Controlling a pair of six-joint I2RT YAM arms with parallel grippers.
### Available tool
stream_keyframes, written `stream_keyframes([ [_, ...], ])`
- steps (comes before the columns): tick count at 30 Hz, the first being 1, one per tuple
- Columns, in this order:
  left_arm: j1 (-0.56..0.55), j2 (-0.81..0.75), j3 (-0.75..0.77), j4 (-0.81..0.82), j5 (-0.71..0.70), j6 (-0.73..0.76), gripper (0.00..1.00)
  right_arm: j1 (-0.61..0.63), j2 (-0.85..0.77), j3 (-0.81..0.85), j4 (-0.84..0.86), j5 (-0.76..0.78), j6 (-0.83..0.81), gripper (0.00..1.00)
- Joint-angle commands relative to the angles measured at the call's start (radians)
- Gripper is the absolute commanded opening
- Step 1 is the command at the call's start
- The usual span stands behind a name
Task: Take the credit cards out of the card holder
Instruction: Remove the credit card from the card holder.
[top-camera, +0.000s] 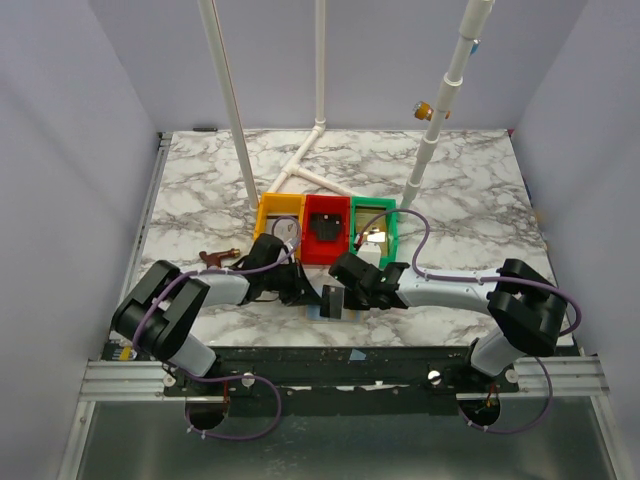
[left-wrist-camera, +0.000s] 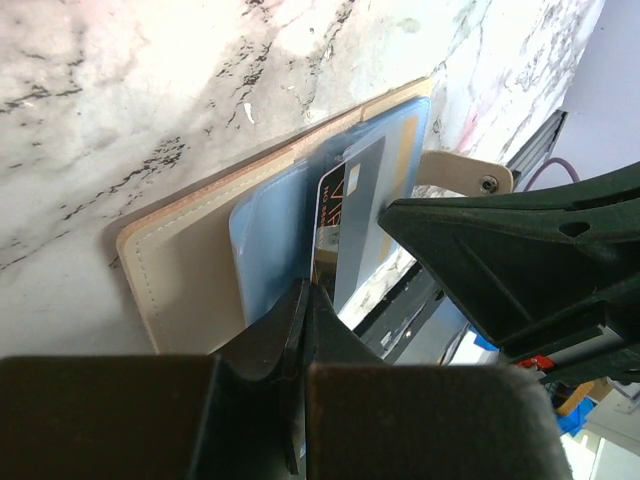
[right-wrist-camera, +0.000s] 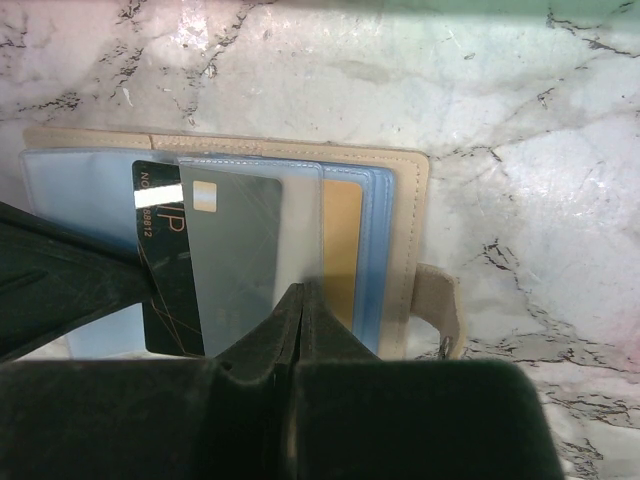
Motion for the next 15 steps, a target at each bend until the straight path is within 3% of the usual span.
stream_keyframes([
  [1, 0.018, -0.033, -0.016, -0.025, -0.011, 0.036, 0.00, -0.003, 0.022, -0.032, -0.121, 0.053, 0.001, 0.01],
  [15, 0.041, -0.072, -0.041, -0.030, -0.006, 0.045, 0.00, -0.004, 0.020, -0.035, -0.116, 0.053, 0.001, 0.01],
])
